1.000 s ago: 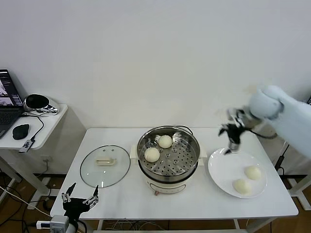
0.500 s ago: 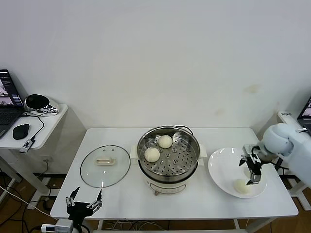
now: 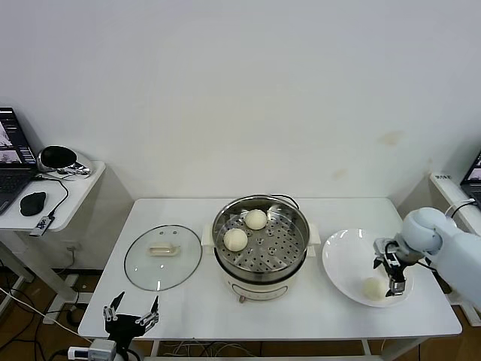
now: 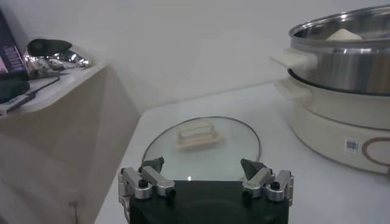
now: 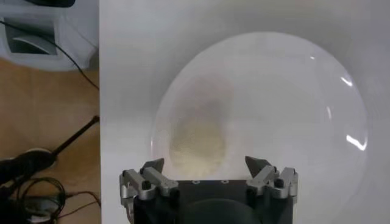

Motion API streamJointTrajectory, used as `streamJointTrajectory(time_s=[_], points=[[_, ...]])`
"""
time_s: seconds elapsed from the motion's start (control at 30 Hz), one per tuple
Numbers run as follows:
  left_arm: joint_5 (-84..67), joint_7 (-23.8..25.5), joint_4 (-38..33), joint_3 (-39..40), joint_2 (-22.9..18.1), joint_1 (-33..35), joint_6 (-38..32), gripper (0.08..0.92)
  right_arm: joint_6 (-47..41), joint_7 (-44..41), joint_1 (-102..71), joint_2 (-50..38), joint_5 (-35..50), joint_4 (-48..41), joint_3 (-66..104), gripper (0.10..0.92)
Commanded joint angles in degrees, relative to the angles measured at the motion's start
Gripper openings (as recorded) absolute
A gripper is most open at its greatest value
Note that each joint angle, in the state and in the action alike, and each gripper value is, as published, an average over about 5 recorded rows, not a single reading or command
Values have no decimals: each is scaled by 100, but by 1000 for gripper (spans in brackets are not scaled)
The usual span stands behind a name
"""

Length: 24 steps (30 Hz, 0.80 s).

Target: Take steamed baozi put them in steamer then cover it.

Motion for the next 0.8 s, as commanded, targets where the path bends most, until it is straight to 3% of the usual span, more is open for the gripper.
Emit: streamJointTrajectory(time_s=[0.03, 0.5, 0.6, 0.8], points=[[19, 4, 37, 10, -2, -1, 1, 823, 97, 73, -133, 215, -201, -270, 39, 823], [34, -8, 117, 23, 8, -27, 0, 823, 92, 85, -113, 276, -243, -310, 1, 822], [37, -7, 124, 38, 8, -38, 1, 823, 84, 77, -141, 251, -220, -291, 13, 787], [43, -4, 124, 73, 3, -42, -1, 823, 47, 107, -154, 224, -177, -267, 22, 633]])
